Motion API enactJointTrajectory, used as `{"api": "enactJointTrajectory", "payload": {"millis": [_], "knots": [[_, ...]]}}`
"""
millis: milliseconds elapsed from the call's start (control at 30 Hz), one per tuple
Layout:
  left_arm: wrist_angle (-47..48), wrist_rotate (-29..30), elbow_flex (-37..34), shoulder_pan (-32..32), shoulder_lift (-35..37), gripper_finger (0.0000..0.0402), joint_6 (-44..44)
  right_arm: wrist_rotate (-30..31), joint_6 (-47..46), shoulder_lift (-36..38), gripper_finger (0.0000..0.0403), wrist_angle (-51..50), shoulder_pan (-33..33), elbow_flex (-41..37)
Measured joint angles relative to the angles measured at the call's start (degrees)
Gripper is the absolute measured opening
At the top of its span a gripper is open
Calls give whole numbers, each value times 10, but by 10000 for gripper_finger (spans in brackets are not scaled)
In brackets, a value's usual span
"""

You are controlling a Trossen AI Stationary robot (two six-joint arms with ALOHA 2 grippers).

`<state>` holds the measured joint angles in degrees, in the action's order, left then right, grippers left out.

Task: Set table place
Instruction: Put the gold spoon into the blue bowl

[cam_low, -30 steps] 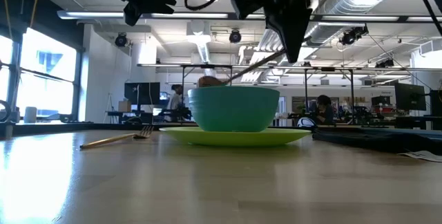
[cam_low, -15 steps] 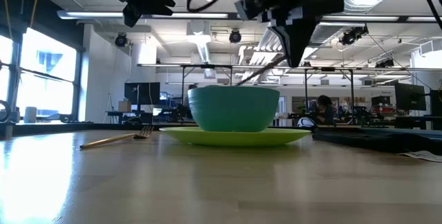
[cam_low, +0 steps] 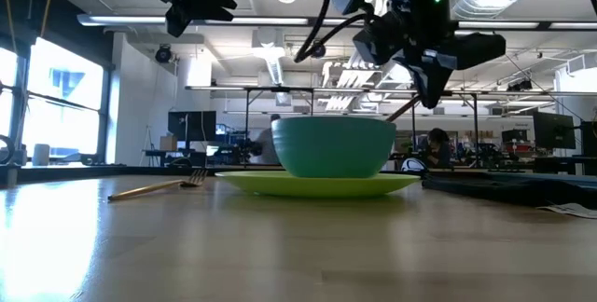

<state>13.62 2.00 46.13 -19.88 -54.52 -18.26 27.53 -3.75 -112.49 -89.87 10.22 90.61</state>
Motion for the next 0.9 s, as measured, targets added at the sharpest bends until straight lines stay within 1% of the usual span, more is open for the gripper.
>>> {"api": "enactJointTrajectory", "payload": {"millis": [200, 300, 433, 633, 767, 900], "knots": [[0, 4, 0, 0, 0, 106, -2, -2, 28, 0, 0, 43, 2, 0], [0, 6, 0, 0, 0, 106, -2, -2, 42, 0, 0, 48, 2, 0], [0, 6, 0, 0, 0, 106, -4, -29, 61, 0, 5, 48, 1, 0], [0, 6, 0, 0, 0, 106, -5, -64, 55, 0, 42, 48, 1, 0], [0, 6, 0, 0, 0, 106, -5, -66, 46, 0, 70, 44, 1, 2], [0, 6, 0, 0, 0, 106, -5, -67, 15, 1, 89, 32, -1, 39]]}}
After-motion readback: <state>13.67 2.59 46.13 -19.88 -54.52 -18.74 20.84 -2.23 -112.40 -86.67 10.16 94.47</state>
